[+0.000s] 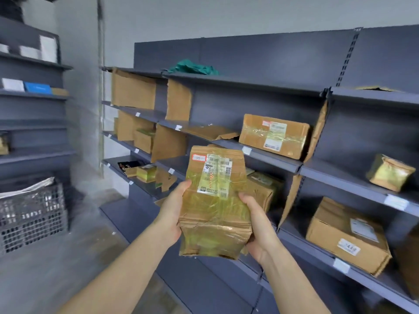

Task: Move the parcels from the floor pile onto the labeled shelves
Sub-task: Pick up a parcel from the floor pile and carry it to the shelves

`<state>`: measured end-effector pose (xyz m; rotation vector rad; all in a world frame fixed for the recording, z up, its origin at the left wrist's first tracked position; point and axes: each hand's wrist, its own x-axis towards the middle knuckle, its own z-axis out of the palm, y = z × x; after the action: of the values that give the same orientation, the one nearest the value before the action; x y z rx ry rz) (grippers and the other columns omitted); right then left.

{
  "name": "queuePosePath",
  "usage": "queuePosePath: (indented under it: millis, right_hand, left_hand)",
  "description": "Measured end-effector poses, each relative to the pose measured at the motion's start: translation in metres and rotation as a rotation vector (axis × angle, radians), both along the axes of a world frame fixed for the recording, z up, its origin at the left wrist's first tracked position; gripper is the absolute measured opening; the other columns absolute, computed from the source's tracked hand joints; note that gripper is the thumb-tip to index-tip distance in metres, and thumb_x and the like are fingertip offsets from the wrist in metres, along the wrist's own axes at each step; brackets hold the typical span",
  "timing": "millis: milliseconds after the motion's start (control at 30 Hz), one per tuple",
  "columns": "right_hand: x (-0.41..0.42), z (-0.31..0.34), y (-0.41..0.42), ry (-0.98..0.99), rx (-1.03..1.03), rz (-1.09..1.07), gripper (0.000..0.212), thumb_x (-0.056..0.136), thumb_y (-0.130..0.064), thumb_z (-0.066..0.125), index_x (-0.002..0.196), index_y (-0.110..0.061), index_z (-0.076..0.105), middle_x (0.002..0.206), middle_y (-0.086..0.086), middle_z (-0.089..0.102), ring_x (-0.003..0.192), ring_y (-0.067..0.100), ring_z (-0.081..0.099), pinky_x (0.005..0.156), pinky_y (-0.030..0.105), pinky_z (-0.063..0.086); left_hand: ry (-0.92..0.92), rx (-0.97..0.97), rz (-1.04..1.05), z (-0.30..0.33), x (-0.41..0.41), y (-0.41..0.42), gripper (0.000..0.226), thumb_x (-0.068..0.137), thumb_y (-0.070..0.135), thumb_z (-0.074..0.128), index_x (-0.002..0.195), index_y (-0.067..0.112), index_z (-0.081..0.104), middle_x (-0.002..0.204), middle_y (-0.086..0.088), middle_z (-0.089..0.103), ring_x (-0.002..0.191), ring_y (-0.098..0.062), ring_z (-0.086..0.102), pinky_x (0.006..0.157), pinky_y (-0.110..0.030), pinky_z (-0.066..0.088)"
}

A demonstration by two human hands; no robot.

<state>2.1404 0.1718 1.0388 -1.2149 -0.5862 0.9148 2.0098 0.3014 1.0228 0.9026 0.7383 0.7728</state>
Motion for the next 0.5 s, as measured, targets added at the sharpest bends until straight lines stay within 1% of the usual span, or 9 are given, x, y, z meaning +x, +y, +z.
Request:
queuePosePath:
  millis: [33,133,167,233,300,333,467,500]
  right_hand:
    - [-0.004,-0.003,0.021,0.005,-0.009,0.018,0.030,0.098,-0.041,0.058,0.113,-0.021,0.073,0.106,0.007,0.079,0.093,0.023,0.077,0.081,0.039,0.056]
    - [-0.012,-0.011,0.083,0.024,-0.035,0.082,0.033,0.096,-0.043,0.059,0.116,-0.021,0.075,0.108,0.007,0.079,0.097,0.023,0.076,0.089,0.041,0.056]
    - [-0.013,-0.015,0.104,0.030,-0.040,0.095,0.033,0.095,-0.042,0.060,0.116,-0.020,0.075,0.107,0.007,0.079,0.097,0.023,0.077,0.090,0.041,0.056]
    - [-0.012,-0.022,0.146,0.043,-0.045,0.112,0.033,0.095,-0.040,0.062,0.116,-0.019,0.075,0.106,0.008,0.079,0.096,0.023,0.077,0.086,0.040,0.057]
    - [-0.008,-0.028,0.187,0.053,-0.054,0.131,0.033,0.095,-0.040,0.061,0.116,-0.018,0.074,0.107,0.009,0.079,0.095,0.024,0.077,0.082,0.038,0.057]
    - [-0.005,-0.029,0.207,0.062,-0.061,0.138,0.033,0.096,-0.041,0.060,0.116,-0.018,0.074,0.107,0.009,0.079,0.095,0.024,0.077,0.082,0.039,0.057]
    - [0.010,-0.032,0.285,0.064,-0.103,0.163,0.039,0.088,-0.047,0.068,0.118,-0.022,0.075,0.108,0.006,0.079,0.102,0.025,0.075,0.089,0.042,0.058]
    - [0.014,-0.034,0.304,0.055,-0.110,0.171,0.040,0.087,-0.049,0.069,0.117,-0.023,0.075,0.108,0.005,0.079,0.102,0.025,0.075,0.088,0.042,0.058]
  left_hand:
    - [0.003,-0.008,0.022,-0.004,-0.007,0.018,0.084,0.052,0.073,0.078,0.124,0.032,0.065,0.122,-0.005,0.070,0.110,-0.029,0.067,0.100,-0.050,0.049]
    - [0.001,0.008,0.095,-0.011,-0.024,0.068,0.054,0.078,0.062,0.068,0.121,0.028,0.068,0.110,-0.006,0.075,0.101,-0.029,0.072,0.092,-0.045,0.055]
    - [0.009,0.005,0.110,-0.014,-0.027,0.086,0.050,0.082,0.059,0.066,0.120,0.026,0.069,0.107,-0.007,0.076,0.099,-0.029,0.072,0.091,-0.044,0.055]
    - [0.019,0.020,0.122,-0.017,-0.030,0.121,0.045,0.087,0.056,0.062,0.117,0.023,0.071,0.103,-0.007,0.077,0.097,-0.029,0.073,0.086,-0.041,0.056]
    - [0.020,0.026,0.146,-0.019,-0.028,0.155,0.042,0.089,0.053,0.061,0.114,0.022,0.072,0.100,-0.007,0.077,0.094,-0.029,0.074,0.081,-0.039,0.056]
    - [0.026,0.016,0.160,-0.021,-0.025,0.173,0.043,0.088,0.053,0.062,0.115,0.022,0.072,0.100,-0.007,0.077,0.094,-0.029,0.074,0.080,-0.039,0.056]
    - [0.031,0.008,0.185,-0.021,-0.014,0.244,0.044,0.091,0.052,0.058,0.115,0.018,0.073,0.101,-0.009,0.077,0.092,-0.030,0.074,0.072,-0.036,0.054]
    - [0.029,0.006,0.189,-0.020,-0.011,0.260,0.045,0.091,0.053,0.057,0.114,0.018,0.073,0.100,-0.010,0.077,0.091,-0.031,0.074,0.070,-0.036,0.053]
